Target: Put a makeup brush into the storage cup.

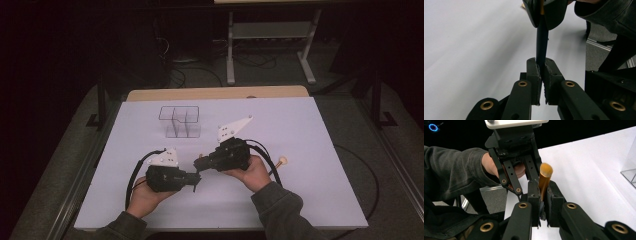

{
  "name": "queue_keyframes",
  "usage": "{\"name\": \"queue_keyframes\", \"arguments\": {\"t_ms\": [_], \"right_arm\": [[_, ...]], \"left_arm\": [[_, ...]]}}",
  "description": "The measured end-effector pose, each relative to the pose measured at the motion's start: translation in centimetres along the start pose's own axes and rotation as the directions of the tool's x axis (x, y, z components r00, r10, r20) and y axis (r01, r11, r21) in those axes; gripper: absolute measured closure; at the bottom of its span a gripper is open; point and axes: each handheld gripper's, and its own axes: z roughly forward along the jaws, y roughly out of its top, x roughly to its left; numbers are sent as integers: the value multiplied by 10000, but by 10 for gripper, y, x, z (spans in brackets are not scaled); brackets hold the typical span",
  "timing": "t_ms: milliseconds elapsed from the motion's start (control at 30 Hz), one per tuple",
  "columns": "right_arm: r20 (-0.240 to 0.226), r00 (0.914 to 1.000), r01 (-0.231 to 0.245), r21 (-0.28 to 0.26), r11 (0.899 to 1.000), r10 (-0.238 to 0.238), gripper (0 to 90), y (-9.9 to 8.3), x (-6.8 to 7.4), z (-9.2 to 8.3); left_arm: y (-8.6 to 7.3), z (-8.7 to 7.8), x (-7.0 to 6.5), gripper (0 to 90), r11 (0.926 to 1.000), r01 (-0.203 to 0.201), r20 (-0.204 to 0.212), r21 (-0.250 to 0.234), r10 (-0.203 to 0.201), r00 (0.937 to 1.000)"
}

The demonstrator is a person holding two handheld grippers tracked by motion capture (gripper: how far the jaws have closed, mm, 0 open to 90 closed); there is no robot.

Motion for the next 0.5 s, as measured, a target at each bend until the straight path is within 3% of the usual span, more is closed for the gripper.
{"name": "queue_keyframes", "arguments": {"t_ms": [200,300,500], "right_arm": [[83,9999,72,320,9995,-74,829,5,-1,2],[143,9999,-8,470,9989,1,829,7,-3,1],[282,9996,-54,788,9969,32,830,8,-7,-1]], "left_arm": [[0,-2,0,775,9999,-52,-232,148,56,9997],[-2,-5,0,737,9998,13,-558,177,-3,9984],[-8,-10,2,702,9995,176,-814,251,-155,9966]]}}
